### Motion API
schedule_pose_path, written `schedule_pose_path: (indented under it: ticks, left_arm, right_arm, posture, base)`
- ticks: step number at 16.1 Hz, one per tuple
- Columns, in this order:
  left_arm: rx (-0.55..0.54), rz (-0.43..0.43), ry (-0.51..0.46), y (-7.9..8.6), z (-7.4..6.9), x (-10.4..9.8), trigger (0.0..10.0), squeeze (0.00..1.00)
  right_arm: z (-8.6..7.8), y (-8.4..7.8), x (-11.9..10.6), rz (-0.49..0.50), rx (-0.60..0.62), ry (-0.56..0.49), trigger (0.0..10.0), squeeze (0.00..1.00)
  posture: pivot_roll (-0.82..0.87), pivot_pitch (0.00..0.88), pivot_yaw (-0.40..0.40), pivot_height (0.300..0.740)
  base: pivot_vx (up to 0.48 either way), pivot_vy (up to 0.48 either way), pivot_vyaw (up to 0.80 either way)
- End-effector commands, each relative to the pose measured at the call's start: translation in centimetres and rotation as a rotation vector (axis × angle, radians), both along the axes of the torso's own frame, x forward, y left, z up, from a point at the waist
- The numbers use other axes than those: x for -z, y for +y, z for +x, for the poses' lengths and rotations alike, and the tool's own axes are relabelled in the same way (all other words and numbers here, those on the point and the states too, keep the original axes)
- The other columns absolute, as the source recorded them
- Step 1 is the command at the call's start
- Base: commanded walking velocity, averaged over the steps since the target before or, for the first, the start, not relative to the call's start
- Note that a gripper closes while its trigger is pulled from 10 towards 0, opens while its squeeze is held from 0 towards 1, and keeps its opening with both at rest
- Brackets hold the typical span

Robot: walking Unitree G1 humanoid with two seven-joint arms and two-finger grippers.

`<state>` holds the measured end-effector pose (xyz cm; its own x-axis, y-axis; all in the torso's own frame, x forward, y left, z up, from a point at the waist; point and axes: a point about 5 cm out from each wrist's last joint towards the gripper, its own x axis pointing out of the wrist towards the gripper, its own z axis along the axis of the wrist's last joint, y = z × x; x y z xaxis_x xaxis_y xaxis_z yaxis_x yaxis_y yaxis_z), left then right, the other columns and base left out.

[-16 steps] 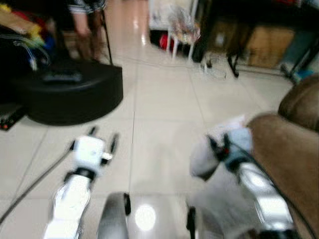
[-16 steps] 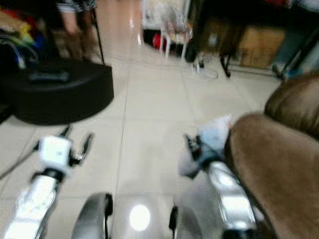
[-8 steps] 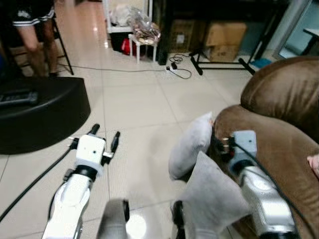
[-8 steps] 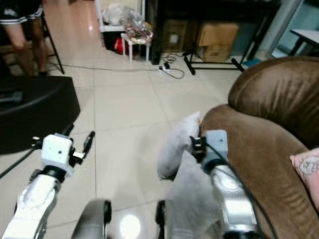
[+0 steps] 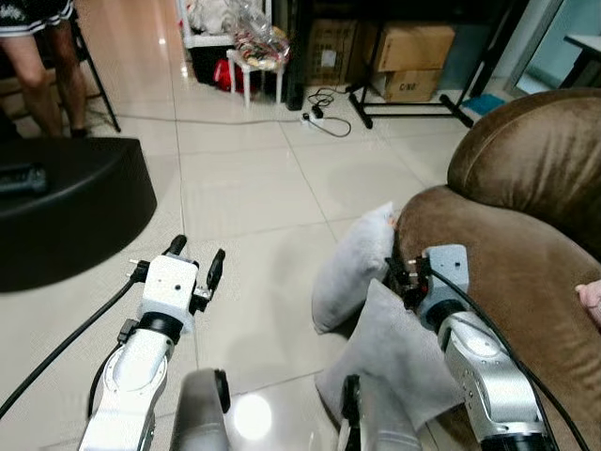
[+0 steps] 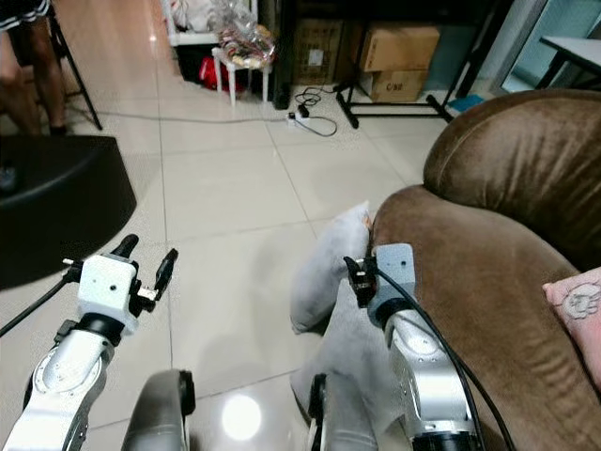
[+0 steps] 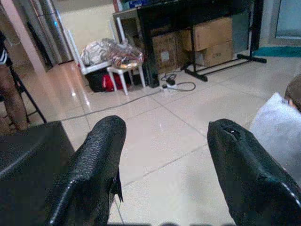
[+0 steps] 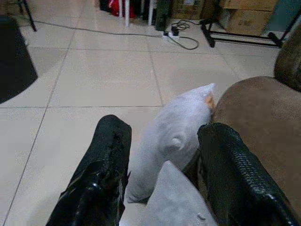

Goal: Move the pillow to the sofa from floor

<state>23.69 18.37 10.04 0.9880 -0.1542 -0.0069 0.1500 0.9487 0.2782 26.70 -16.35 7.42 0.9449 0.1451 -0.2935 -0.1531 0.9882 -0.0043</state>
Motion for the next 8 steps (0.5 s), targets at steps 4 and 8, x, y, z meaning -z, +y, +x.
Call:
schedule_pose_path:
  ticks: [4,8]
  left_arm:
    - [0.049,0.004,0.025,-0.4,0.0,0.1,10.0,0.0]
    - [0.085,0.032,0.03,-0.4,0.1,0.1,10.0,0.0]
  right_arm:
    - [0.5,-0.4,0.6,-0.046,-0.013,0.03,10.0,0.0]
    - [1.2,-0.5,1.1,-0.046,-0.011,0.044,10.0,0.0]
  posture:
    - [0.03,0.0,-0.085,0.508]
    - [0.04,0.0,-0.097,0.468]
  base:
    - [0.0,0.0,0.0]
    - [0.0,0.0,0.0]
